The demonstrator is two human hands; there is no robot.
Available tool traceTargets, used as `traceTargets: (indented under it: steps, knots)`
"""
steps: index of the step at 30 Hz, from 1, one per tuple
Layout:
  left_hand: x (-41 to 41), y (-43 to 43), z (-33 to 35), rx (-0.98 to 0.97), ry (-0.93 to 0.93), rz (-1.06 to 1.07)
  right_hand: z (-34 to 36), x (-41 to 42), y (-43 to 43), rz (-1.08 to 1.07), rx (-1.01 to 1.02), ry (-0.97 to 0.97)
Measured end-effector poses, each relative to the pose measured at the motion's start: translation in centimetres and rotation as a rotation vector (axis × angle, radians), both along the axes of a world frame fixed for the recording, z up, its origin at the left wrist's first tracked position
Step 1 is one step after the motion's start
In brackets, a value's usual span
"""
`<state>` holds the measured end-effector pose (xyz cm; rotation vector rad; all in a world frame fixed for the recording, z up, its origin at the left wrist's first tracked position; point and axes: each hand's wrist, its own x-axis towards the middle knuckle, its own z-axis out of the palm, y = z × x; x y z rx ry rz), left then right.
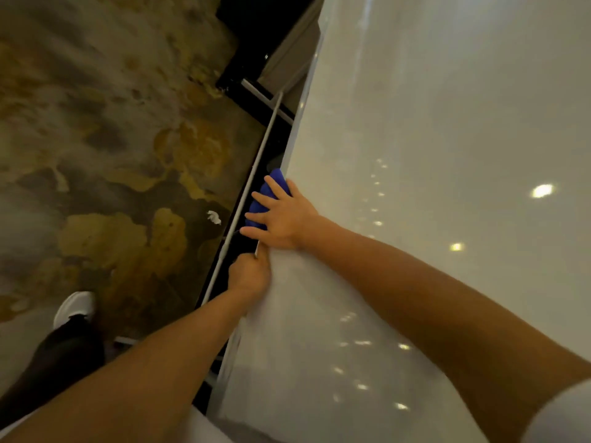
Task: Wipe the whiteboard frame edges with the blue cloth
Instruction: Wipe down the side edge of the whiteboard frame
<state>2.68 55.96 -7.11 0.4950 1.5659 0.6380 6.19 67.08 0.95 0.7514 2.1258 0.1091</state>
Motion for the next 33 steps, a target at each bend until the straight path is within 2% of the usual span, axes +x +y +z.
traceTargets:
  steps: [2,4,7,9,12,13,15,18,20,23,25,26,29,30,31,33]
  knots:
    - [0.1,-0.4,0.0,0.029,0.060,0.025,0.2,0.2,2.3,0.152,-0.043,-0.057]
    - [0.4,-0.9,0.0,0.041,0.083,0.075,1.3,0.1,6.4,0.228,0.055,-0.149]
    - [0.7,-1.0,-0.3,0.062,0.128,0.113,2.3,-1.1,10.3,0.216,0.208,-0.301]
    - [0.4,-0.9,-0.3,0.073,0.154,0.098,1.3,-1.3,8.1,0.281,0.100,-0.329]
    - [0.8,-2.1,-0.3,0.074,0.174,0.095,0.3,0.7,3.0,0.544,-0.256,-0.294]
    - [1.0,-2.5,-0.4,0.074,0.161,0.106,0.8,1.1,3.2,0.594,-0.315,-0.299]
    - [1.4,-3.1,-0.2,0.077,0.124,0.141,2.0,0.6,5.8,0.531,-0.205,-0.331]
    - [1.1,-3.0,0.0,0.092,0.091,0.163,3.5,-1.1,8.3,0.172,0.103,-0.319]
    - [1.2,-3.2,0.0,0.085,0.092,0.163,2.4,-1.3,6.1,0.070,0.082,-0.289]
    - [1.0,-3.3,0.3,0.066,0.106,0.163,0.5,0.0,1.5,0.268,-0.150,-0.288]
    - [0.8,-3.0,0.3,0.064,0.107,0.154,1.0,0.4,2.7,0.441,-0.175,-0.285]
    - [0.6,-2.8,0.4,0.077,0.098,0.151,1.6,0.1,4.6,0.427,-0.112,-0.288]
    - [0.3,-2.4,0.3,0.113,0.095,0.148,3.5,-1.1,9.2,0.202,0.181,-0.301]
    - [0.2,-2.5,0.3,0.116,0.094,0.150,3.1,-1.4,9.1,0.165,0.201,-0.302]
    - [0.1,-2.4,0.3,0.115,0.102,0.149,2.4,-1.4,8.2,0.163,0.160,-0.287]
    - [0.0,-2.2,0.5,0.111,0.136,0.114,0.1,-0.5,5.4,0.320,-0.055,-0.274]
